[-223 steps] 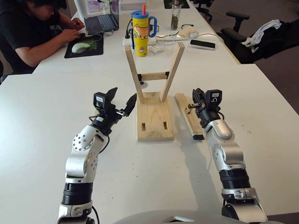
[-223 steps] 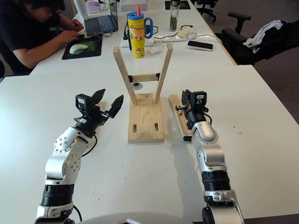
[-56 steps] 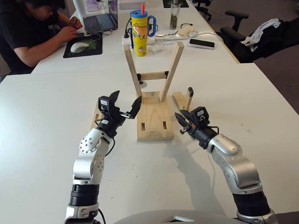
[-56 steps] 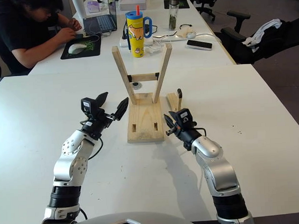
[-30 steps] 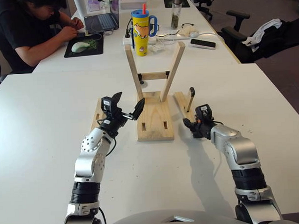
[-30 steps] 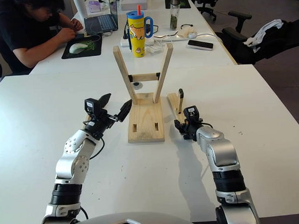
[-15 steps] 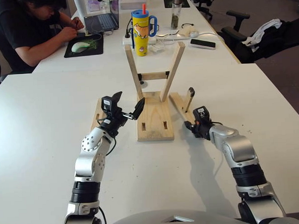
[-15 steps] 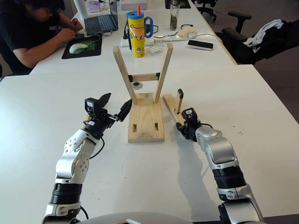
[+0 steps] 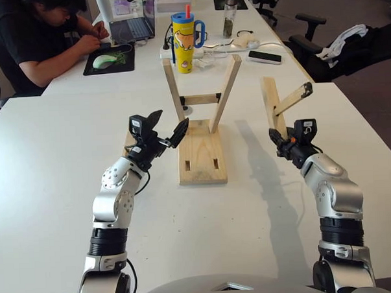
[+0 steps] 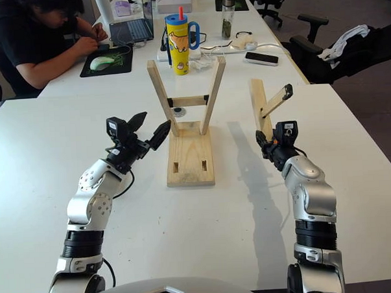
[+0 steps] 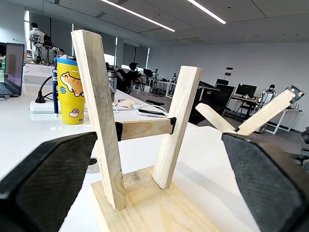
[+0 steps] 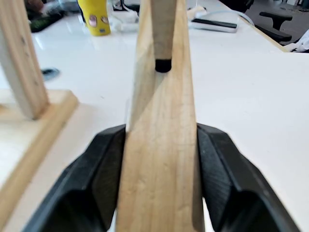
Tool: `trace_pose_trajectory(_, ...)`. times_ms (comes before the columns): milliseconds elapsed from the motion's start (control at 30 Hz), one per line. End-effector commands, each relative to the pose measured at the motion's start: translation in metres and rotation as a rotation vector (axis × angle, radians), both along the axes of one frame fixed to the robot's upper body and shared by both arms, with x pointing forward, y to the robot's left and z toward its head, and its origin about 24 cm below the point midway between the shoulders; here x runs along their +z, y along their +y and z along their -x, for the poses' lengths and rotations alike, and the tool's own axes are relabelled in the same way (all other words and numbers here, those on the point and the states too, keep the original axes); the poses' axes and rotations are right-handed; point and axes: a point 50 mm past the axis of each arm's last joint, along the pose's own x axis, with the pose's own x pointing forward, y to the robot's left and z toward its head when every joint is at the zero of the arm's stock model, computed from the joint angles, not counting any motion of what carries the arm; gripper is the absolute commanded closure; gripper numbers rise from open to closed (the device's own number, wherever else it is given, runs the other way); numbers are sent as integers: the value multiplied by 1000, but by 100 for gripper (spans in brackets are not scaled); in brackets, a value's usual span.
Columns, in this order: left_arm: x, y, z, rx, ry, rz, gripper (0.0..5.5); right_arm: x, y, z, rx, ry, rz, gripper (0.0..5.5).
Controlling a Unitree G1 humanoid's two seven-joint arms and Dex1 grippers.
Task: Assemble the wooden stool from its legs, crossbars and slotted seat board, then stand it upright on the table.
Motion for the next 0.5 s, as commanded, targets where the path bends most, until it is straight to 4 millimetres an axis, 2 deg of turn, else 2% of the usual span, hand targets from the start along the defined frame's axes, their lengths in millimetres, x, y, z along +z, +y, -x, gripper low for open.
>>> trace_pose_trajectory(33, 4, -1, 1, -71, 15, 0, 139, 15, -13, 18, 134, -24, -17, 344)
trace_pose_trajectory(133, 6, -3, 5, -136, 50, 24, 188, 10, -27, 44, 249, 53, -96, 344)
trace_pose_trajectory(233, 8, -1, 8, -170, 91, 73, 192, 7, -29, 65, 385, 138, -157, 344)
trace_pose_trajectory(333, 12, 3, 10, -233, 146, 168, 192, 6, -24, 81, 533, 221, -189, 344)
trace_pose_trajectory(367, 13, 3, 12, -277, 172, 215, 176, 8, -20, 84, 582, 235, -210, 344)
trace_pose_trajectory(500, 17, 3, 20, -433, 265, 291, 131, 17, -1, 84, 732, 227, -302, 344)
